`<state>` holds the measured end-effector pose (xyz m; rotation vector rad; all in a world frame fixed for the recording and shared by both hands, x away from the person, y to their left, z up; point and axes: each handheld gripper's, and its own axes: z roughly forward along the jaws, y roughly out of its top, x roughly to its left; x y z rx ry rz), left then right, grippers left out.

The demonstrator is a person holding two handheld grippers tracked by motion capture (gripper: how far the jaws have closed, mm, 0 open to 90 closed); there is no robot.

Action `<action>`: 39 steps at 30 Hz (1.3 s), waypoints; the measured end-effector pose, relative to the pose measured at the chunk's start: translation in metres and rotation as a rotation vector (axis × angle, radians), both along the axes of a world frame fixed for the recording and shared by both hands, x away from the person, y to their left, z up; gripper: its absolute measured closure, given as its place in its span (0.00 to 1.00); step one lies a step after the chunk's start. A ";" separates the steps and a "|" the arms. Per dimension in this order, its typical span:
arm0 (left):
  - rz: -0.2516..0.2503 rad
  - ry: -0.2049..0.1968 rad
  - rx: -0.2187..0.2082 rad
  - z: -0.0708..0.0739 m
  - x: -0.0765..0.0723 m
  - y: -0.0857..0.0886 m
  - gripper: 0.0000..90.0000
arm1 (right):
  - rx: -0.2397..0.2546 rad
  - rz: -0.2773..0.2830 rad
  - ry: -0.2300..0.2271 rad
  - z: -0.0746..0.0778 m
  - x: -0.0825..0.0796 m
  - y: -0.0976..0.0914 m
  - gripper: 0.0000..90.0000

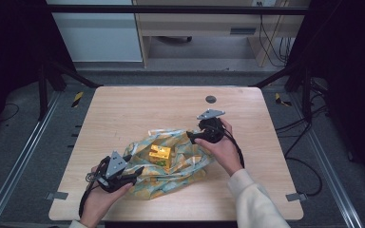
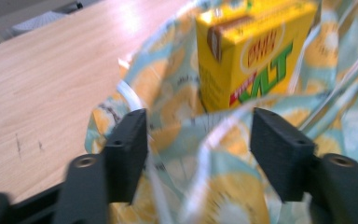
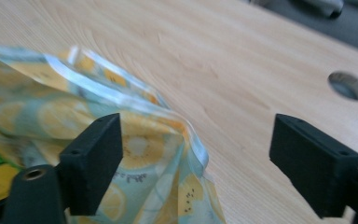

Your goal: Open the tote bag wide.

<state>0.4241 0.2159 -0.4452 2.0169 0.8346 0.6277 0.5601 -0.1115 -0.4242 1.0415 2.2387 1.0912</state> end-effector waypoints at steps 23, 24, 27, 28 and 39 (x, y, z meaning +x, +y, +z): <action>0.206 0.013 -0.114 0.016 0.008 0.076 0.16 | 0.092 -0.066 -0.074 0.013 -0.077 -0.071 0.12; 0.219 0.014 -0.119 0.015 0.009 0.080 0.16 | 0.098 -0.076 -0.070 0.012 -0.079 -0.075 0.11; 0.250 0.020 -0.109 0.012 0.011 0.092 0.14 | 0.104 -0.098 -0.071 0.009 -0.084 -0.086 0.10; 0.258 0.021 -0.104 0.011 0.012 0.095 0.14 | 0.107 -0.107 -0.070 0.008 -0.085 -0.089 0.10; 0.295 0.071 -0.034 -0.003 0.022 0.114 0.10 | 0.098 -0.178 -0.024 -0.011 -0.098 -0.122 0.07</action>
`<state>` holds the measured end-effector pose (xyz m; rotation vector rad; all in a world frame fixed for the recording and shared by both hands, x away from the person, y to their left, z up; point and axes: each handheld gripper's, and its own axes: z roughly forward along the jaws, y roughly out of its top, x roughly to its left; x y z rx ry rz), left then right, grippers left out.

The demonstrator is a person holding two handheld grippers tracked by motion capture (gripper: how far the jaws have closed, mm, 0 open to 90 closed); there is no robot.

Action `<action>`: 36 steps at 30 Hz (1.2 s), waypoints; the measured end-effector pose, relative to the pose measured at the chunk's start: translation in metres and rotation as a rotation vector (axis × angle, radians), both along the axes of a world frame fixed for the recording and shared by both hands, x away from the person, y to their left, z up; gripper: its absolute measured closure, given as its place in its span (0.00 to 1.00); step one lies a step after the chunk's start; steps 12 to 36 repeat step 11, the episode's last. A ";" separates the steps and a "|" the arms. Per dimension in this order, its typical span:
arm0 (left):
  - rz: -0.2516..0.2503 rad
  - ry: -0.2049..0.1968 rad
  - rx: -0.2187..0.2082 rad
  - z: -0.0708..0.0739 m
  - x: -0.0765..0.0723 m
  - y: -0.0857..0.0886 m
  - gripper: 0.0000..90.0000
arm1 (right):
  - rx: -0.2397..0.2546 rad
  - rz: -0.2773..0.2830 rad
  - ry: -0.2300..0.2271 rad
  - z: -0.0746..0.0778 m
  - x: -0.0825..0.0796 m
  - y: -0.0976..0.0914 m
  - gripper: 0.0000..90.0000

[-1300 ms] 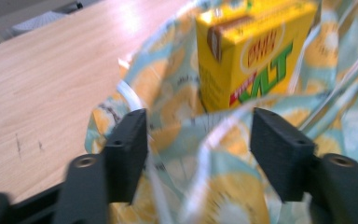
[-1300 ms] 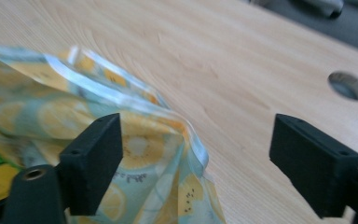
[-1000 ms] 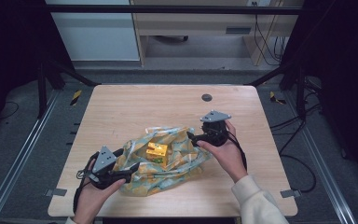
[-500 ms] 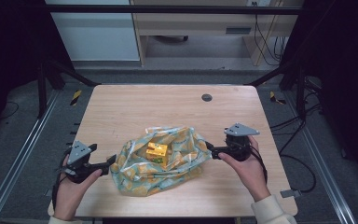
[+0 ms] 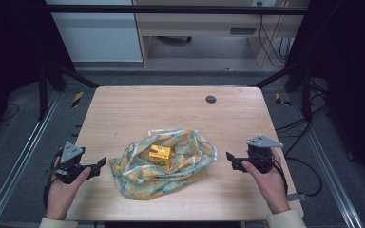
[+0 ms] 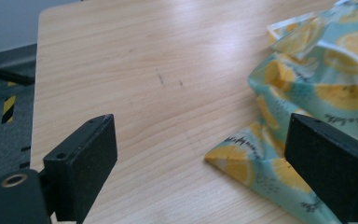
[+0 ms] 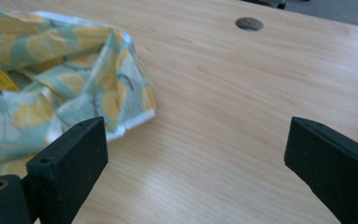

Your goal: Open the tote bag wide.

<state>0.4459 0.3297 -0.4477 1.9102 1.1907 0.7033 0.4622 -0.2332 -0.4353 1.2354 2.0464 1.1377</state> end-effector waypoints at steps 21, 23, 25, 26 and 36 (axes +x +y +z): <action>-0.021 0.026 0.069 -0.008 0.004 -0.011 0.09 | -0.032 -0.051 0.038 -0.029 -0.017 -0.014 0.10; -0.021 0.026 0.069 -0.008 0.004 -0.011 0.09 | -0.032 -0.051 0.038 -0.029 -0.017 -0.014 0.10; -0.021 0.026 0.069 -0.008 0.004 -0.011 0.09 | -0.032 -0.051 0.038 -0.029 -0.017 -0.014 0.10; -0.021 0.026 0.069 -0.008 0.004 -0.011 0.09 | -0.032 -0.051 0.038 -0.029 -0.017 -0.014 0.10; -0.021 0.026 0.069 -0.008 0.004 -0.011 0.09 | -0.032 -0.051 0.038 -0.029 -0.017 -0.014 0.10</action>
